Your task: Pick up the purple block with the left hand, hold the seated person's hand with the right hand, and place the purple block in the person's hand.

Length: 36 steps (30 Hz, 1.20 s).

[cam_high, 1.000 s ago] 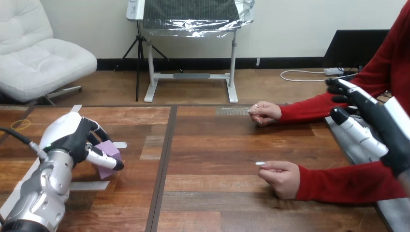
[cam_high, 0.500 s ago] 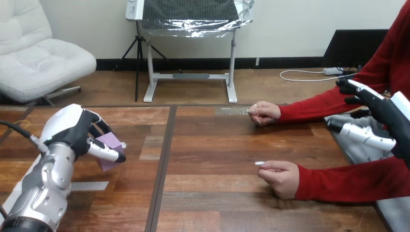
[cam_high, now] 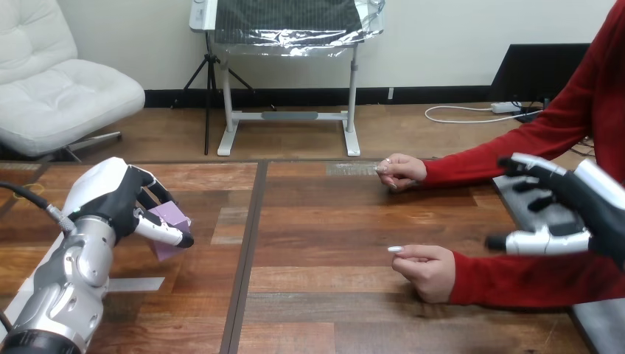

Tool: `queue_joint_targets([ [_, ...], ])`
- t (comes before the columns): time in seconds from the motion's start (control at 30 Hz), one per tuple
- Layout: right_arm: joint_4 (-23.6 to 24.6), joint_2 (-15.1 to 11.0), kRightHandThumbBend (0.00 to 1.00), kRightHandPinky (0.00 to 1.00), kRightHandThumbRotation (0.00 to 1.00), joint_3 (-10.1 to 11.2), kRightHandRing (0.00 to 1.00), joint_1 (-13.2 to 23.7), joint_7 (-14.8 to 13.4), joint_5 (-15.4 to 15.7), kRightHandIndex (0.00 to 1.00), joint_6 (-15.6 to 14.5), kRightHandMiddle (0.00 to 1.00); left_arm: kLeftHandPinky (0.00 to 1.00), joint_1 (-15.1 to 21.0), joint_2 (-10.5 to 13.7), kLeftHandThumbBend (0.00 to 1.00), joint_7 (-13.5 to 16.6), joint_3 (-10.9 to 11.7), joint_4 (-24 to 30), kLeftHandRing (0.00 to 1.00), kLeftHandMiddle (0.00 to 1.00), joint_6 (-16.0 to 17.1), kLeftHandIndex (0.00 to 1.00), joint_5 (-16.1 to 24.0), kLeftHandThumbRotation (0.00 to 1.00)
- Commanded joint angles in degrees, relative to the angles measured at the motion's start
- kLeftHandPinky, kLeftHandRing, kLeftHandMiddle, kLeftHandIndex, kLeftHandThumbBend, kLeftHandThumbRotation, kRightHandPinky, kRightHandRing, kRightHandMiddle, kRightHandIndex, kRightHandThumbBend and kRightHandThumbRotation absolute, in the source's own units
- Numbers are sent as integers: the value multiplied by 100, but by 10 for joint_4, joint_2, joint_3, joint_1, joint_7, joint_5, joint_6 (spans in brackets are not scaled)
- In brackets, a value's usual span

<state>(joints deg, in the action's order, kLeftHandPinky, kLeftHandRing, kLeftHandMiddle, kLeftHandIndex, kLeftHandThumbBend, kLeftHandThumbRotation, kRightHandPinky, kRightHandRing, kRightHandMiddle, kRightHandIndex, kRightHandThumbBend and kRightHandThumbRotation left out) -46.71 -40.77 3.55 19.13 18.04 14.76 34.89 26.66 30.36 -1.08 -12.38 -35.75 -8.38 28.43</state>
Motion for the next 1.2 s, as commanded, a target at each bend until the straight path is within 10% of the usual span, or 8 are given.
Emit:
queue_joint_targets([
  [0.0, -24, -28, 100, 73, 22, -15, 85, 68, 6, 10, 90, 21, 89, 37, 22, 2, 70, 2, 14, 33, 43, 49, 1, 48, -6, 0],
  [1.17, -68, -60, 100, 90, 9, -118, 88, 129, 7, 131, 91, -24, 90, 35, 25, 2, 69, -6, 16, 39, 43, 49, -7, 48, -18, 0],
])
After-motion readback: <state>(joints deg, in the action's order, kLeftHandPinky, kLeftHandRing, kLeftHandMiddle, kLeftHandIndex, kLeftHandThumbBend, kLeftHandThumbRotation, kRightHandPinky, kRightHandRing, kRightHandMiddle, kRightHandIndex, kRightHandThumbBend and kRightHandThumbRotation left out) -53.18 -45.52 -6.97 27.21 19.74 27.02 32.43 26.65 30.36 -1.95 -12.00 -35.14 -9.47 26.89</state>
